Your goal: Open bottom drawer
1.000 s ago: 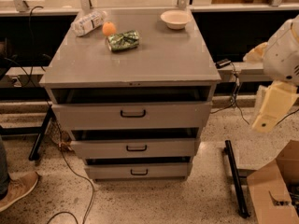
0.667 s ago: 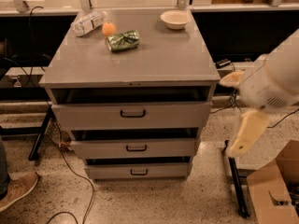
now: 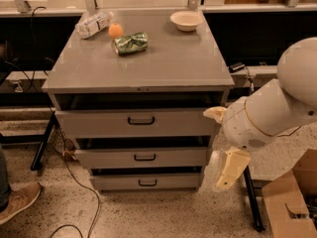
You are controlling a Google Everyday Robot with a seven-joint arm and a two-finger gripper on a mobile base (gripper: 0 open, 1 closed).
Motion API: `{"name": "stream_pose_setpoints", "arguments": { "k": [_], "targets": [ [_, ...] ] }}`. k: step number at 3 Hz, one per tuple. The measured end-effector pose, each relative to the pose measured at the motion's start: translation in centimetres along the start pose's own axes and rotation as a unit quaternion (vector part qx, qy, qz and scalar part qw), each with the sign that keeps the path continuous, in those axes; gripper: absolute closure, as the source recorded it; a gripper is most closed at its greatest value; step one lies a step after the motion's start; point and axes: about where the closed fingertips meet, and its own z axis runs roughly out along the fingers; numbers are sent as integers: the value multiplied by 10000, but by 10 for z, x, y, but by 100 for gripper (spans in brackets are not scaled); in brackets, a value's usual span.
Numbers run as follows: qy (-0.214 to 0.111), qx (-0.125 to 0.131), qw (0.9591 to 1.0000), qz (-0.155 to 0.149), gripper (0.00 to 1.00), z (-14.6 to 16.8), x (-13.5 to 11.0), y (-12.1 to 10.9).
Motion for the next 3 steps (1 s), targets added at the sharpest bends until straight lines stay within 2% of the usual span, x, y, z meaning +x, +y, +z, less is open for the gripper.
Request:
{"name": "stream_pose_setpoints", "arguments": {
  "k": [1, 2, 3],
  "targets": [
    [-64, -184, 9997, 138, 0, 31, 19, 12],
    [-303, -363, 9986, 240, 0, 89, 59, 20],
    [-644, -487, 9962, 313, 0, 159, 94, 19]
  ]
}}
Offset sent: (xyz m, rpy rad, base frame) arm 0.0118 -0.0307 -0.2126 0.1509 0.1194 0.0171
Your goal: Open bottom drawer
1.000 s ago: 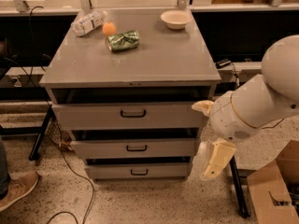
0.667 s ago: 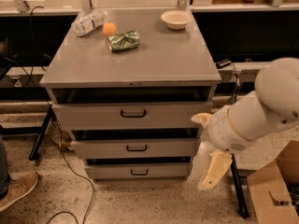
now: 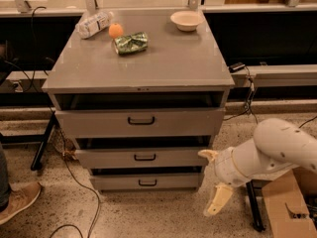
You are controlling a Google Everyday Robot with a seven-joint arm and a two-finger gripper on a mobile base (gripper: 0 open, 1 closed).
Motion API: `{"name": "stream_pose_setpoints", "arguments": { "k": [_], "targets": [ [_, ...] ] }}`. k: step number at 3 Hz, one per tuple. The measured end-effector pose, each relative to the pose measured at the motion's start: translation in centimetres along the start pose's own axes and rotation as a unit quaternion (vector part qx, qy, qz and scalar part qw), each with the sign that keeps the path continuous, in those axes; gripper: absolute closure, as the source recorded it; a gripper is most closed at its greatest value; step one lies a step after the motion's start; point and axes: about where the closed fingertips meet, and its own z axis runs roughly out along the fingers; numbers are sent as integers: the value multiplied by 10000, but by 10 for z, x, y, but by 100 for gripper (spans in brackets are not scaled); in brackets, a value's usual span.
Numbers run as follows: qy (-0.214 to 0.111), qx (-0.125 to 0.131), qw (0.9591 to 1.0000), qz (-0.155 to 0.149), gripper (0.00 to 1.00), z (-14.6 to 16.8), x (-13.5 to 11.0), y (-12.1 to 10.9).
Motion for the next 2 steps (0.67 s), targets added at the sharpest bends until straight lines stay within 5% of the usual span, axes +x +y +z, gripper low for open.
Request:
{"name": "stream_pose_setpoints", "arguments": {
  "k": [1, 2],
  "targets": [
    [-352, -118, 9991, 179, 0, 71, 32, -13],
    [-479, -305, 9978, 336, 0, 99, 43, -5]
  ]
}}
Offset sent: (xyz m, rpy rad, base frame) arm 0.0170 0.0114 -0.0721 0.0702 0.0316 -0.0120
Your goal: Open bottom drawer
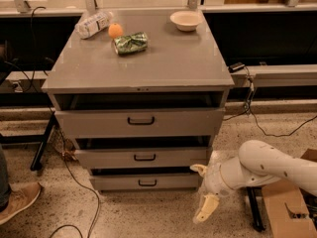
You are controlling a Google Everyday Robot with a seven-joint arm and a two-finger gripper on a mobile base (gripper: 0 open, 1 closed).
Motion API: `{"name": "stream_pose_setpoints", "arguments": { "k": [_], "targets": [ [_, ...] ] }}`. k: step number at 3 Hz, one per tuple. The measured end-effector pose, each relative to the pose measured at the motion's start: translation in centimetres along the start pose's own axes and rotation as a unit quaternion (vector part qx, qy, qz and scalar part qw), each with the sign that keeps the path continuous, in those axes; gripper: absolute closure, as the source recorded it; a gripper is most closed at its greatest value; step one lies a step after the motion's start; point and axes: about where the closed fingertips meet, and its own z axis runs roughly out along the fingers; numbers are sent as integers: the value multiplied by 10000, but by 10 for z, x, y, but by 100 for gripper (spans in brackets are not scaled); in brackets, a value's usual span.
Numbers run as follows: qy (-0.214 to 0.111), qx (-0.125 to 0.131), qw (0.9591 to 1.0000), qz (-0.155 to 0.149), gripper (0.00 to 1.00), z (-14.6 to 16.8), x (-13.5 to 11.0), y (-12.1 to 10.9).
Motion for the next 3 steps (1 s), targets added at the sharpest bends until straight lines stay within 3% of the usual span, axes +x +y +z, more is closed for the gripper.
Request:
{"name": "stream_pose_setpoints", "arguments": {
  "k": [1, 3],
  "targets": [
    [12, -4, 10000, -11, 0, 3, 2, -2],
    [202, -3, 9996, -195, 0, 80, 59, -50]
  ]
}}
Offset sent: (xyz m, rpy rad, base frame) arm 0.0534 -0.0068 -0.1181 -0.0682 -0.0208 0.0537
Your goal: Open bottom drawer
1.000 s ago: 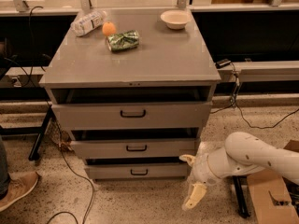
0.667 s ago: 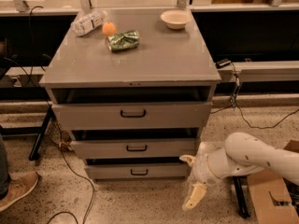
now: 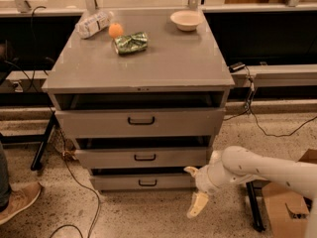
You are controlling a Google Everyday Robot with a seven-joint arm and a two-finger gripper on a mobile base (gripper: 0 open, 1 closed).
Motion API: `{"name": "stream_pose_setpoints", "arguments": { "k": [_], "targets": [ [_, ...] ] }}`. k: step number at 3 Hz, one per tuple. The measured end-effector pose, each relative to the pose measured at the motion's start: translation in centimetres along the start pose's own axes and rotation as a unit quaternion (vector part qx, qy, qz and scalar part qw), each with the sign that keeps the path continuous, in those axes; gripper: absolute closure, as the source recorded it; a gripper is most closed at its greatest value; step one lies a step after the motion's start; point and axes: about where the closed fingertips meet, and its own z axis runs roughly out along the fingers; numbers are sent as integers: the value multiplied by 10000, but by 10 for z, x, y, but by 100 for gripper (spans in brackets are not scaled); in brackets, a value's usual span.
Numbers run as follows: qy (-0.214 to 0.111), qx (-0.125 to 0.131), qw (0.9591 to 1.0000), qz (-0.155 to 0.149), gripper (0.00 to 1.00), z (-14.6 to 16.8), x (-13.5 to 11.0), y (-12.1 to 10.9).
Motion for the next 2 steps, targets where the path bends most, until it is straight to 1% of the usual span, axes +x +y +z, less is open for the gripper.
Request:
{"name": "stream_pose_setpoints", "arguments": {
  "k": [1, 2],
  "targets": [
    [-278, -42, 9996, -42, 0, 37, 13, -21],
    [-329, -20, 9995, -10, 0, 44, 17, -26]
  ]
}}
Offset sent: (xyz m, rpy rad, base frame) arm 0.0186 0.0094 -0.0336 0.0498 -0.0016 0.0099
